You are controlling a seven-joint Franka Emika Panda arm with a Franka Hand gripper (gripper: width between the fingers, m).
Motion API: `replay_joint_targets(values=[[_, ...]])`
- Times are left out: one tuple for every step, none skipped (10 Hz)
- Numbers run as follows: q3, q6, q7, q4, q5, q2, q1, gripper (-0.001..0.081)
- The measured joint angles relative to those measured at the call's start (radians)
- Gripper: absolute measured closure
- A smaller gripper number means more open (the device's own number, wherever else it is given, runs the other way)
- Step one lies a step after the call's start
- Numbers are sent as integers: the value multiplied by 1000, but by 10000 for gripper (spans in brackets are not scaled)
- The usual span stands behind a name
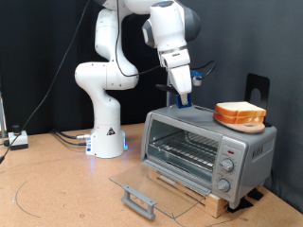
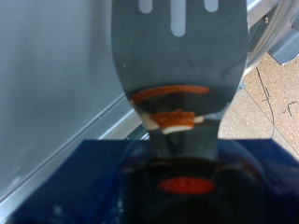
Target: Make a piece of toast with the oven
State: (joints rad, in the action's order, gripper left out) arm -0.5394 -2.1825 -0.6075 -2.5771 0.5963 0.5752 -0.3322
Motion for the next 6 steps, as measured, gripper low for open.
replay_joint_targets(values=[[0, 0, 0, 7, 2, -11, 0, 413], [1, 0, -4, 13, 10, -21, 1, 413], [4, 7, -22, 19, 30, -30, 2, 413], [9, 21, -47, 25, 48, -38, 4, 413], [11, 33, -56, 31, 54, -46, 4, 413], [11, 40, -57, 34, 54, -54, 4, 413]])
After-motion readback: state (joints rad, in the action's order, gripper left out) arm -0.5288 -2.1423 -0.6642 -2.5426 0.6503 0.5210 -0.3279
